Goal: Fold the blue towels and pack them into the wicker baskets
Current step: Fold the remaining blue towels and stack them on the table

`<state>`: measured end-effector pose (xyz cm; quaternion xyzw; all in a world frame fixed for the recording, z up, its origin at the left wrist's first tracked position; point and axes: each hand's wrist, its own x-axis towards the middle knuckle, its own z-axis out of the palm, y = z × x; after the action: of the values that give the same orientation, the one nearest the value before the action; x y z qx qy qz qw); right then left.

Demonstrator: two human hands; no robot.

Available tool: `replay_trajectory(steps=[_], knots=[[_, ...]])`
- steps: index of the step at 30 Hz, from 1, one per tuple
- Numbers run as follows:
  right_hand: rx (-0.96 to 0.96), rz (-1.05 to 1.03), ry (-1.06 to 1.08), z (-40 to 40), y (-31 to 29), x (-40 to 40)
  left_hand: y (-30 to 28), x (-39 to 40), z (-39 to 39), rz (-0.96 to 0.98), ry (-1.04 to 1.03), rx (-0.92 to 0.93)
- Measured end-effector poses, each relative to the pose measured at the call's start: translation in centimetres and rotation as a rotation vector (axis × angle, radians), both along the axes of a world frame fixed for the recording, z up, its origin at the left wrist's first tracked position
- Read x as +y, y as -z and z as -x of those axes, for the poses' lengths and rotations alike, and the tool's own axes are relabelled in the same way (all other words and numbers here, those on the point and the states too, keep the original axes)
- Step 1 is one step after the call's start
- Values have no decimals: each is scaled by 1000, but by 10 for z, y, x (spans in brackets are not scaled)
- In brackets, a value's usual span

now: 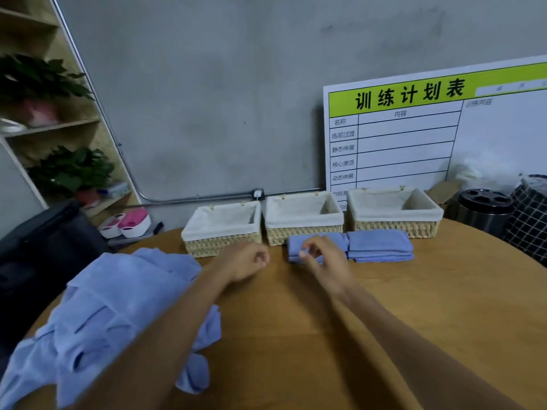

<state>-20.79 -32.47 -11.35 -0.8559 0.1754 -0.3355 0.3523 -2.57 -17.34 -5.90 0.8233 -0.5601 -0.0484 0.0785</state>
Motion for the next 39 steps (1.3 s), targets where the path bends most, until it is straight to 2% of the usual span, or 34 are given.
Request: replay_trajectory(steps=[3, 6, 9, 12, 20, 27, 30, 35, 39], knots=[[3, -80, -124, -33, -4, 48, -37, 51, -38, -63, 22, 103], [14, -94, -242, -66, -3, 90, -66, 100, -68, -39, -32, 154], [34, -122, -324, -95, -1, 123, -72, 139, -90, -50, -59, 207], [49, -156, -368, -117, 1, 146, -61, 162, -100, -56, -80, 168], [22, -206, -396, -138, -8, 168, -45, 167, -102, 91, 7, 97], [-188, -321, -419, -138, -76, 152, -85, 154, -86, 423, 28, 59], [-210, -268, -377, -129, -115, 139, -116, 141, -75, 513, 30, 44], [-193, -77, -306, -102, -161, 95, -143, 117, -55, 558, 55, 99], [-46, 193, -219, -67, -171, 56, -140, 85, -29, 485, 42, 64]])
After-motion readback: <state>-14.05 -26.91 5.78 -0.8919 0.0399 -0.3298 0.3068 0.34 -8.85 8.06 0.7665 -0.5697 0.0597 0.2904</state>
